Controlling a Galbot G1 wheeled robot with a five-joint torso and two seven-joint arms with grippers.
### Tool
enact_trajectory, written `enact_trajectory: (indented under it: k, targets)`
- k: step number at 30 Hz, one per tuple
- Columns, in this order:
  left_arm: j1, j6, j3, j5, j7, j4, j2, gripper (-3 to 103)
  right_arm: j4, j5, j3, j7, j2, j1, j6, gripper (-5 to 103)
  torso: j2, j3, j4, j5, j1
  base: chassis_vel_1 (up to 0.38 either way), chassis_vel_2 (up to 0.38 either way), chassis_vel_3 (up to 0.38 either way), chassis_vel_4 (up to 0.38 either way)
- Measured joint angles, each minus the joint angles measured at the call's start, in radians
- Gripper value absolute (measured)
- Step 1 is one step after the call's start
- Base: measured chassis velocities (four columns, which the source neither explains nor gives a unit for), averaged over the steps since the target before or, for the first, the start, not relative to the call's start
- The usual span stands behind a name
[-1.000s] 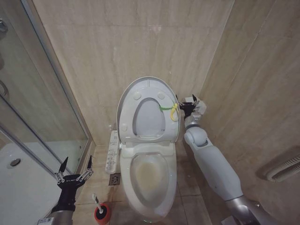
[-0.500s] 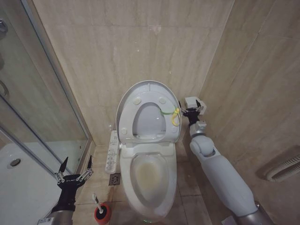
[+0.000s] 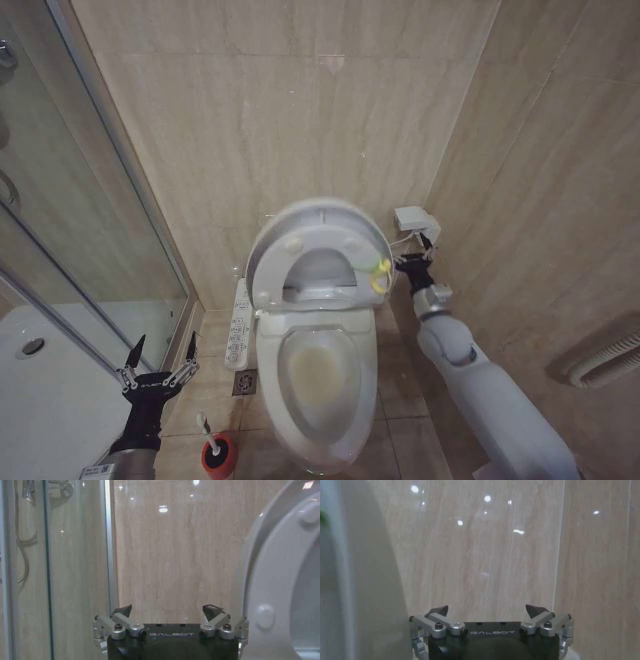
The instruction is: Open the toilet lid, clean the toilet bowl with a toilet brush, close the toilet lid, and flush.
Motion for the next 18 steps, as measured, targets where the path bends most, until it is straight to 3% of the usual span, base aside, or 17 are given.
enact_trajectory:
  k: [18]
  targets:
    - [0.000, 0.000, 0.000, 0.000, 0.000, 0.000, 0.000, 96, 0.207, 0.006, 0.111, 0.031, 0.012, -0.298, 0.020, 100, 0.000, 0.000, 0.0000, -0.0002, 0.000, 0.000, 0.000, 0.000, 0.000]
